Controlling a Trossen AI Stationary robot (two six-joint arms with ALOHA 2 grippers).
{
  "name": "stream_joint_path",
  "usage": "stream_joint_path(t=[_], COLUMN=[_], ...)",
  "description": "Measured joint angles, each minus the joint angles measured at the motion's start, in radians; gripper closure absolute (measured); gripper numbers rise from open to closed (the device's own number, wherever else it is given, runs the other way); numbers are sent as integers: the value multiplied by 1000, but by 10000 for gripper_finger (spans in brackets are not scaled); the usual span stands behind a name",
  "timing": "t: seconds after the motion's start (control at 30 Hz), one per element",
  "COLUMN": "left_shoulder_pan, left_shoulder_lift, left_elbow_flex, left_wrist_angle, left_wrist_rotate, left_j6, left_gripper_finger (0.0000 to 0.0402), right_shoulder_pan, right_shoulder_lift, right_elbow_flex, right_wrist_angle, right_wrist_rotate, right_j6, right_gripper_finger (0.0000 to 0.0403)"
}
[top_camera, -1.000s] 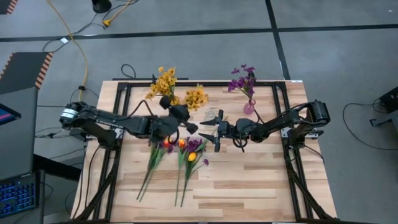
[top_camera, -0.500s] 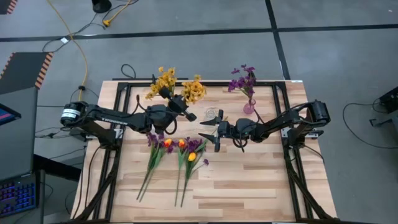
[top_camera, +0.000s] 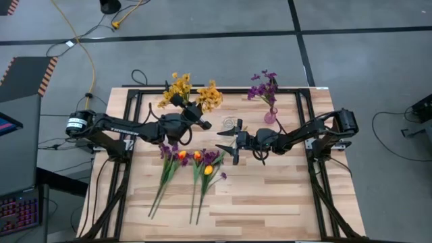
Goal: Sort flowers into vase by color
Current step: Put the yellow flowers into the yellow vase
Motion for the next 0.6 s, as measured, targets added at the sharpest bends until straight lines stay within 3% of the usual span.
stream_joint_path(t=[0.6], left_shoulder_pan=[35], left_shoulder_lift=[0], left_elbow_flex=[0], left_wrist_angle=[-89], left_wrist_rotate=[-14], left_j6=[-38], left_gripper_finger=[401], right_shoulder_pan=[0], right_shoulder_lift=[0], right_elbow_flex=[0], right_wrist_angle=[0], right_wrist_rotate=[0], right_j6=[0], right_gripper_finger=[148])
